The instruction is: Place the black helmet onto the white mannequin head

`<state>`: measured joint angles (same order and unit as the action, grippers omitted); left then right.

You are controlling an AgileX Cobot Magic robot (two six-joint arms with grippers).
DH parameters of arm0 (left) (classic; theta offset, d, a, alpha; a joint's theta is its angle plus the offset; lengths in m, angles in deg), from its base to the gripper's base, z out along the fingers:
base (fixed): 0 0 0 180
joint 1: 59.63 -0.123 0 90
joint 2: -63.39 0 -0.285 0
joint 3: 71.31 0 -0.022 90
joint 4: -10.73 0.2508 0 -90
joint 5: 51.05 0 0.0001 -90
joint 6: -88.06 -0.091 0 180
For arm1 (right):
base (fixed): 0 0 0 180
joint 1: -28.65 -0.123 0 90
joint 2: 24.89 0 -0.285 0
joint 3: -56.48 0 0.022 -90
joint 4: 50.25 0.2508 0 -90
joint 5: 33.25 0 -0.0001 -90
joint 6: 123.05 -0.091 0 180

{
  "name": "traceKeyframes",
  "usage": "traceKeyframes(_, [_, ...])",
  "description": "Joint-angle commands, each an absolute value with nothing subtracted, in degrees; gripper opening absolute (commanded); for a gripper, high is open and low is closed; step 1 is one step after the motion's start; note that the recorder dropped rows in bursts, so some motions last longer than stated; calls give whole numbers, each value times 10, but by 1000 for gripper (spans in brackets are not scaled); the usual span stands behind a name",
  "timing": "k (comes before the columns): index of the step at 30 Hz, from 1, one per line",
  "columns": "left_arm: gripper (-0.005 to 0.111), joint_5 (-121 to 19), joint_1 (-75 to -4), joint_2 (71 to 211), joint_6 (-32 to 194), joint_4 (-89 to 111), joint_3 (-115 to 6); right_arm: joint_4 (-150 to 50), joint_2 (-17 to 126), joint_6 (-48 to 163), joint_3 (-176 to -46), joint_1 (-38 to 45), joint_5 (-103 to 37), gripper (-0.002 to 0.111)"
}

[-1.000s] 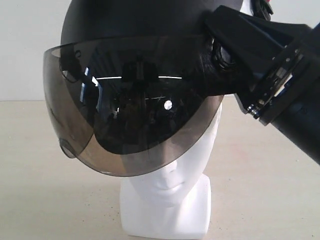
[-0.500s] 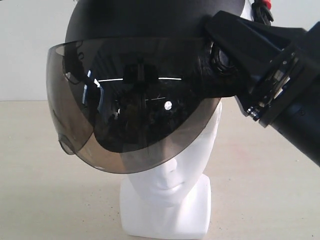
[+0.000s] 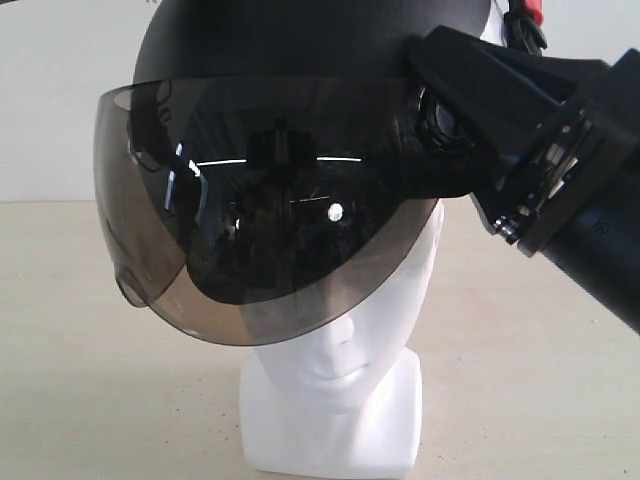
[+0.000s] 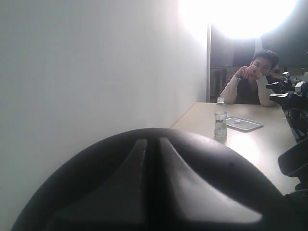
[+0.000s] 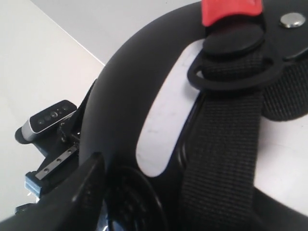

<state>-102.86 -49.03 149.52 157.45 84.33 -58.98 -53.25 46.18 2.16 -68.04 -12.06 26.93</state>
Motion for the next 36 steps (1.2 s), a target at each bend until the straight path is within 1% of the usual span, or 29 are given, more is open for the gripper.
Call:
traceKeyframes(1, [4,-1013,-469,1506,1577,885,-583,-527,453,64,-682,-113,282,0])
traceKeyframes(11, [4,-1034,-469,1536,1583,885,-583,-536,453,64,-682,-113,282,0])
traceKeyframes(25, [4,-1056,-469,1538,1595,903,-583,-565,453,59,-682,-113,282,0])
traceKeyframes(36, [4,-1083,-469,1538,1611,913,-583,-627,453,-25,-682,-113,282,0])
